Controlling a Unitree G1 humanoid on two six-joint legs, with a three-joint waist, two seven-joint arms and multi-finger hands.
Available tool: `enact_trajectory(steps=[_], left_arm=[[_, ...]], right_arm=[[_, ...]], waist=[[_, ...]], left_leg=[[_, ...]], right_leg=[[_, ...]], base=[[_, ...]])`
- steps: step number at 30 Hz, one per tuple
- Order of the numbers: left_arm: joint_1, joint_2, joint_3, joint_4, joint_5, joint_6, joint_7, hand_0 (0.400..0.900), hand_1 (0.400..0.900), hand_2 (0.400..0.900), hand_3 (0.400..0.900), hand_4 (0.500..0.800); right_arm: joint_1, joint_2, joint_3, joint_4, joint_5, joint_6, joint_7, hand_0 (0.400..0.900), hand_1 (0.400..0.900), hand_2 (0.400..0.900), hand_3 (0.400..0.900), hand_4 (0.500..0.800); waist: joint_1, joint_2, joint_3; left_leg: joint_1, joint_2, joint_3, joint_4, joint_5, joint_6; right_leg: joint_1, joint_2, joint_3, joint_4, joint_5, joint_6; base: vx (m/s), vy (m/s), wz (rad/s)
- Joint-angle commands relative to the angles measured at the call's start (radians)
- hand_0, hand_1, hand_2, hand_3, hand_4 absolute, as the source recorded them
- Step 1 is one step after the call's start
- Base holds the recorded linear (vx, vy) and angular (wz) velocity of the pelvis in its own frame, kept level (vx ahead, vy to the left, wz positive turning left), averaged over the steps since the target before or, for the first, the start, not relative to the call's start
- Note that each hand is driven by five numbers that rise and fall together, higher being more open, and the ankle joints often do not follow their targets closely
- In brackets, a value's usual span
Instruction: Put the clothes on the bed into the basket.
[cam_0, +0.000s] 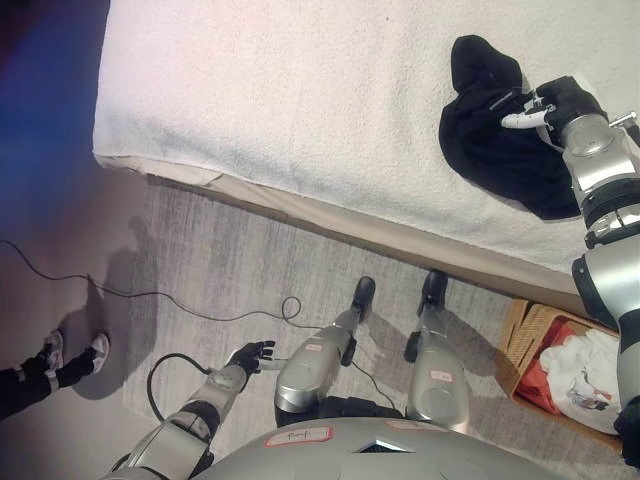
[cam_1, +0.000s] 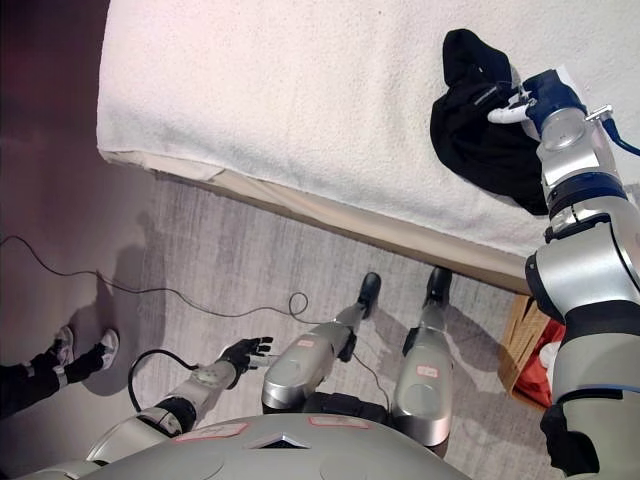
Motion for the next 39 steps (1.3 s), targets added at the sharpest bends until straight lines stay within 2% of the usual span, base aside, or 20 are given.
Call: enact_trajectory(steps=[1,5,8,12,14,25,30,39], left_arm=[[0.004,0.068,-0.056,0.122,0.002,0.012,0.005,0.9,0.9,0.9,0.9,0.8],[-0.01,0.078,-0.032,0.15,0.017,0.017,0.002,0.9,0.9,0.9,0.9,0.8],[-0.013,0.092,-0.011,0.167,0.027,0.023,-0.002,0.9,0.9,0.9,0.9,0.8],[-0.01,0.104,0.006,0.18,0.038,0.027,-0.005,0.9,0.9,0.9,0.9,0.8],[0.005,0.107,0.022,0.193,0.053,0.031,-0.009,0.9,0.9,0.9,0.9,0.8],[0.045,0.135,0.06,0.204,0.078,0.031,-0.01,0.9,0.9,0.9,0.9,0.8],[0.045,0.139,0.063,0.195,0.076,0.031,-0.01,0.9,0.9,0.9,0.9,0.8],[0.052,0.13,0.065,0.185,0.082,0.029,-0.008,0.9,0.9,0.9,0.9,0.8]], right_arm=[[-0.12,0.004,0.075,0.02,0.016,-0.024,-0.018,0.4,0.4,0.4,0.4,0.5],[-0.113,0.002,0.087,0.007,-0.01,-0.019,-0.005,0.4,0.4,0.4,0.4,0.5],[-0.108,-0.003,0.092,-0.006,-0.027,-0.017,0.009,0.4,0.4,0.4,0.4,0.5],[-0.103,-0.022,0.092,0.001,-0.045,-0.014,0.021,0.4,0.4,0.4,0.4,0.5],[-0.081,-0.04,0.08,0.008,-0.055,-0.015,0.036,0.4,0.4,0.4,0.4,0.5],[-0.059,-0.113,0.055,0.051,-0.07,-0.009,0.051,0.4,0.4,0.4,0.4,0.5],[-0.04,-0.163,0.028,0.071,-0.062,-0.004,0.049,0.4,0.4,0.4,0.4,0.5],[0.005,-0.204,-0.004,0.085,-0.068,0.0,0.052,0.4,0.4,0.4,0.4,0.5]], waist=[[-0.037,-0.12,-0.091],[-0.061,-0.184,-0.128],[-0.087,-0.235,-0.178],[-0.104,-0.265,-0.211],[-0.122,-0.283,-0.247],[-0.173,-0.29,-0.3],[-0.198,-0.278,-0.306],[-0.232,-0.256,-0.302]], left_leg=[[-0.005,0.047,0.067,0.024,-0.084,-0.01],[0.046,0.058,0.11,0.038,-0.124,0.005],[0.109,0.074,0.158,0.037,-0.157,0.011],[0.16,0.085,0.198,0.033,-0.178,0.018],[0.202,0.092,0.239,0.029,-0.197,0.025],[0.287,0.083,0.367,0.026,-0.234,0.047],[0.31,0.067,0.408,0.039,-0.256,0.063],[0.329,0.051,0.47,0.065,-0.284,0.082]], right_leg=[[0.003,-0.072,0.107,0.072,-0.106,0.054],[0.027,-0.058,0.137,0.078,-0.107,0.058],[0.05,-0.038,0.18,0.077,-0.107,0.064],[0.074,-0.022,0.209,0.074,-0.106,0.071],[0.089,-0.007,0.244,0.067,-0.101,0.077],[0.094,0.023,0.345,0.063,-0.06,0.116],[0.091,0.031,0.38,0.07,-0.047,0.13],[0.081,0.038,0.424,0.064,-0.018,0.148]], base=[[0.03,0.016,-0.39],[0.06,0.024,-0.51],[0.06,0.038,-0.59],[0.05,0.037,-0.55],[0.04,0.039,-0.62],[-0.02,0.04,-0.53],[-0.02,0.043,-0.34],[-0.02,0.026,-0.28]])
